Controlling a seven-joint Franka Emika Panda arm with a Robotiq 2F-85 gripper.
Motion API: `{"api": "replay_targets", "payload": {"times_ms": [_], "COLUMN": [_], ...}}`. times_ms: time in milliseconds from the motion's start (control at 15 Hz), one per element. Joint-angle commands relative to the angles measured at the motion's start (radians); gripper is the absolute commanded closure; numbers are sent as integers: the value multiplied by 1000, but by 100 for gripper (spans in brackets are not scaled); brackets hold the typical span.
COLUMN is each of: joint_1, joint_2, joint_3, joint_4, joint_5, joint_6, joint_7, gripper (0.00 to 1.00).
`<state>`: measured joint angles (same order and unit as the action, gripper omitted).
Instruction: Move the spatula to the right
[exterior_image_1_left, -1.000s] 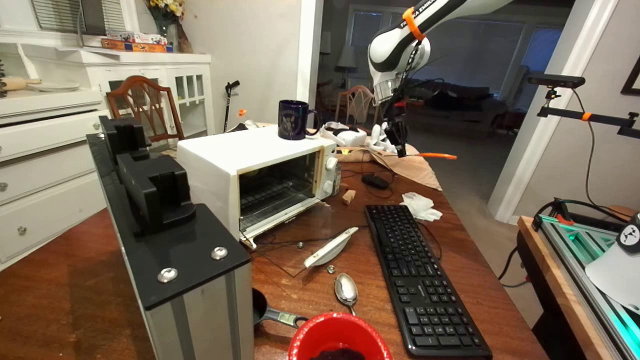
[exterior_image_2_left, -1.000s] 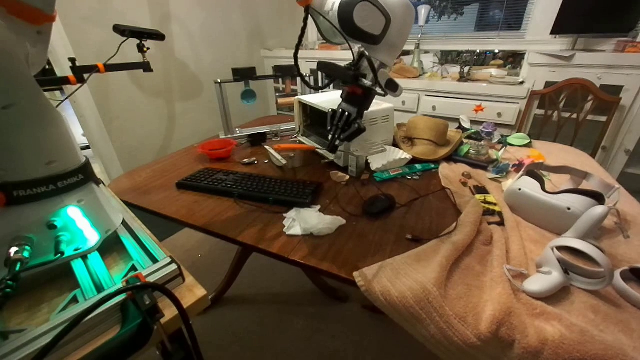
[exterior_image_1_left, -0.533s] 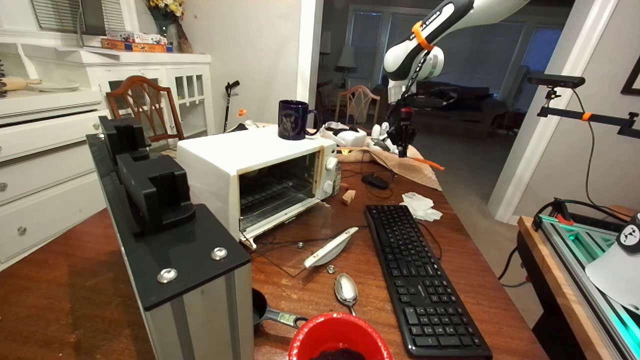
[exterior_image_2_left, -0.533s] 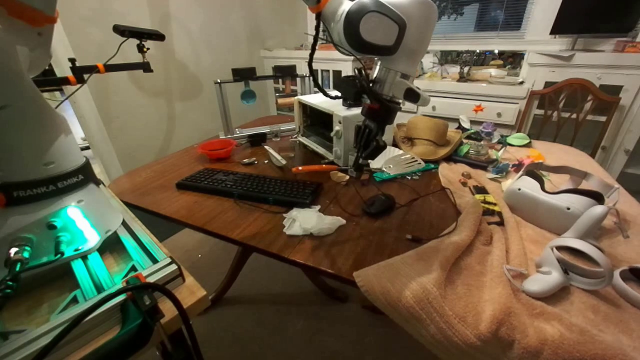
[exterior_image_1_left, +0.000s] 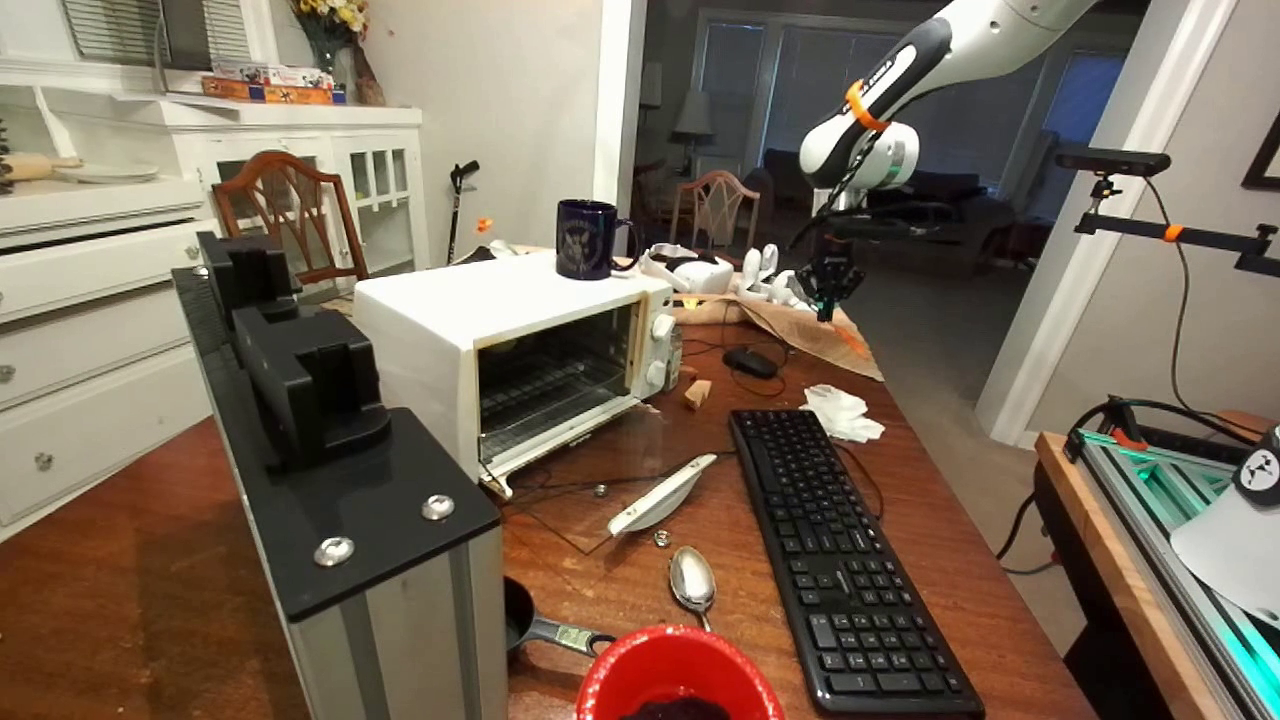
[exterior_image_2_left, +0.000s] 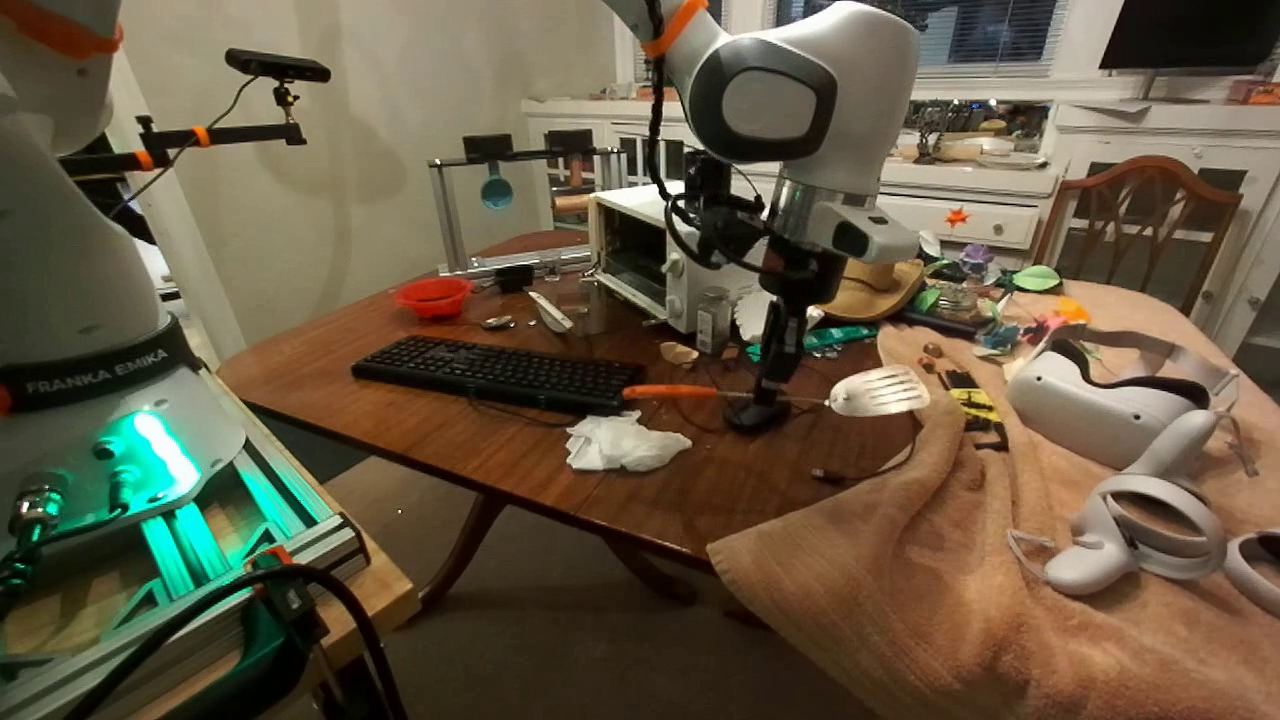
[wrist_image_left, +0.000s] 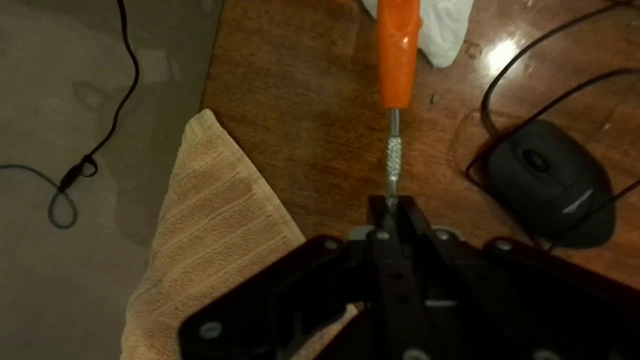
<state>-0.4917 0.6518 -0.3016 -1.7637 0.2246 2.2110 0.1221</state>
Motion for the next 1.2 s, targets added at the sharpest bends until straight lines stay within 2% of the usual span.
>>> {"api": "replay_targets", "payload": {"times_ms": [0,400,600,800,867,1133], "joint_1": [-8,50,76,81,81,84], "joint_2": [71,182,227,244,246,221], "joint_3": [-20,-80,-114,-119,-117,-104], "joint_4": [10,20,42,55,54,39], "joint_5": [56,71,64,48,49,46], "joint_6": [104,253,247,221,227,241], "joint_7": [131,427,543,581,586,565], "gripper": [98,98,98,98,74,43]}}
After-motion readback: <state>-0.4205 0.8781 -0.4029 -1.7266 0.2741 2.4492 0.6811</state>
